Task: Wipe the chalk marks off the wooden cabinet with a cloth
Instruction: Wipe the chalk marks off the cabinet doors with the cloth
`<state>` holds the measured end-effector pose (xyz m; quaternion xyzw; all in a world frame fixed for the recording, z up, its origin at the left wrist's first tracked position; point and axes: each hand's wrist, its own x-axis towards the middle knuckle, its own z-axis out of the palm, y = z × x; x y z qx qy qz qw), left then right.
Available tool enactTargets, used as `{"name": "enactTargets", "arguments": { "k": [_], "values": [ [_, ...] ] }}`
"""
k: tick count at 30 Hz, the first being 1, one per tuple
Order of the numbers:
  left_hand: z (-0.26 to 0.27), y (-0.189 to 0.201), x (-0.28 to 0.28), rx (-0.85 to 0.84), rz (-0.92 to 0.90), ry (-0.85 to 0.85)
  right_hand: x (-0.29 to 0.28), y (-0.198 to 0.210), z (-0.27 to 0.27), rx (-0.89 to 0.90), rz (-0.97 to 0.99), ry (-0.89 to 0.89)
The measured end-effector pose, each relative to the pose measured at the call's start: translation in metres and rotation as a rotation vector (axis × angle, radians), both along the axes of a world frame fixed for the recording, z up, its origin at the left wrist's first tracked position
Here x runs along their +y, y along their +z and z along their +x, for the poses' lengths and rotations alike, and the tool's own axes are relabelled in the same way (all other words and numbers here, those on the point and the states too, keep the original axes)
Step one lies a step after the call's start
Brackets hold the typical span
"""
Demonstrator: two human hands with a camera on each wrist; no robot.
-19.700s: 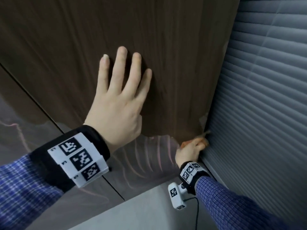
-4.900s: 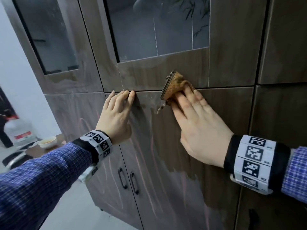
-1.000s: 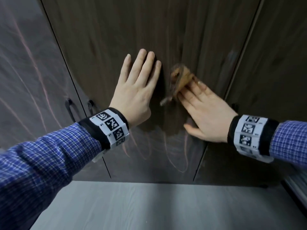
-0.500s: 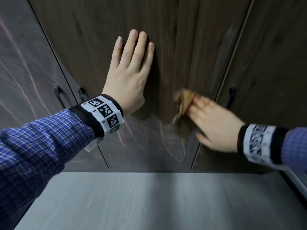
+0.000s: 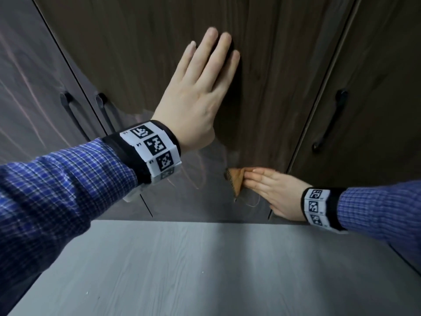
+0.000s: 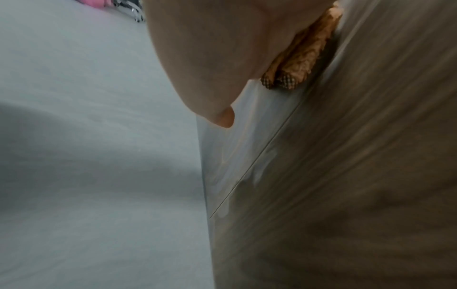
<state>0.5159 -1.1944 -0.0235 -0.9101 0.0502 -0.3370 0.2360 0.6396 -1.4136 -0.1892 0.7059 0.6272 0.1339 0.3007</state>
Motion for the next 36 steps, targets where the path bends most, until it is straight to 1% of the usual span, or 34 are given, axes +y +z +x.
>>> {"name": "enactTargets", "arguments": {
  "k": [3, 4, 7, 9, 11, 13, 14, 16, 18, 21, 24, 25, 26, 27, 29, 30, 31, 32, 33, 34, 35, 36],
  "values": [
    [0.000, 0.001, 0.002, 0.004, -0.020, -0.012, 0.003, -0.038, -0.001, -0.072, -0.175, -0.022],
    [-0.001, 0.001, 0.001, 0.003, -0.022, -0.006, 0.003, -0.046, -0.003, -0.065, -0.196, -0.023],
    [0.001, 0.000, -0.001, -0.005, -0.009, 0.004, 0.002, -0.052, -0.008, -0.057, -0.228, 0.000],
    [0.002, -0.002, -0.003, -0.017, -0.006, 0.011, 0.000, -0.035, -0.013, -0.025, -0.121, 0.017],
    [0.001, -0.003, -0.008, -0.029, -0.023, 0.026, 0.005, -0.003, -0.016, 0.091, 0.074, -0.004],
    [0.000, -0.004, -0.016, -0.024, -0.067, 0.023, 0.008, 0.034, -0.015, 0.103, 0.237, 0.003],
    [0.000, -0.006, -0.019, -0.013, -0.083, 0.007, 0.007, 0.051, -0.014, 0.068, 0.295, 0.005],
    [-0.001, -0.017, -0.026, 0.022, -0.074, -0.061, 0.001, 0.068, -0.010, 0.011, 0.332, -0.001],
    [0.000, -0.033, -0.032, 0.064, -0.035, -0.111, -0.006, 0.063, -0.005, -0.016, 0.285, -0.022],
    [0.005, -0.053, -0.034, 0.105, 0.001, -0.092, -0.012, 0.029, -0.002, -0.006, 0.162, -0.056],
    [0.008, -0.060, -0.030, 0.101, 0.030, -0.056, -0.022, -0.012, 0.006, -0.073, 0.013, -0.084],
    [0.010, -0.061, -0.028, 0.096, 0.034, -0.059, -0.025, -0.027, 0.011, -0.080, -0.002, -0.101],
    [0.010, -0.062, -0.027, 0.090, 0.036, -0.064, -0.025, -0.041, 0.014, -0.073, -0.025, -0.097],
    [0.011, -0.062, -0.027, 0.087, 0.036, -0.068, -0.025, -0.056, 0.016, -0.080, -0.059, -0.048],
    [0.012, -0.064, -0.027, 0.078, 0.029, -0.070, -0.028, -0.082, 0.021, -0.126, -0.175, 0.032],
    [0.012, -0.064, -0.028, 0.076, 0.024, -0.071, -0.027, -0.093, 0.020, -0.142, -0.301, 0.009],
    [0.013, -0.065, -0.029, 0.074, 0.020, -0.071, -0.029, -0.111, 0.021, -0.080, -0.426, -0.025],
    [0.012, -0.065, -0.029, 0.073, 0.017, -0.069, -0.029, -0.135, 0.024, -0.034, -0.411, -0.028],
    [0.012, -0.066, -0.029, 0.073, 0.015, -0.066, -0.028, -0.152, 0.026, -0.082, -0.425, -0.033],
    [0.011, -0.066, -0.029, 0.075, 0.017, -0.060, -0.025, -0.168, 0.027, -0.183, -0.417, 0.090],
    [0.010, -0.065, -0.029, 0.079, 0.022, -0.053, -0.026, -0.179, 0.026, -0.191, -0.448, 0.099],
    [0.010, -0.065, -0.029, 0.082, 0.028, -0.051, -0.024, -0.180, 0.020, -0.183, -0.479, 0.077]
  ]
}}
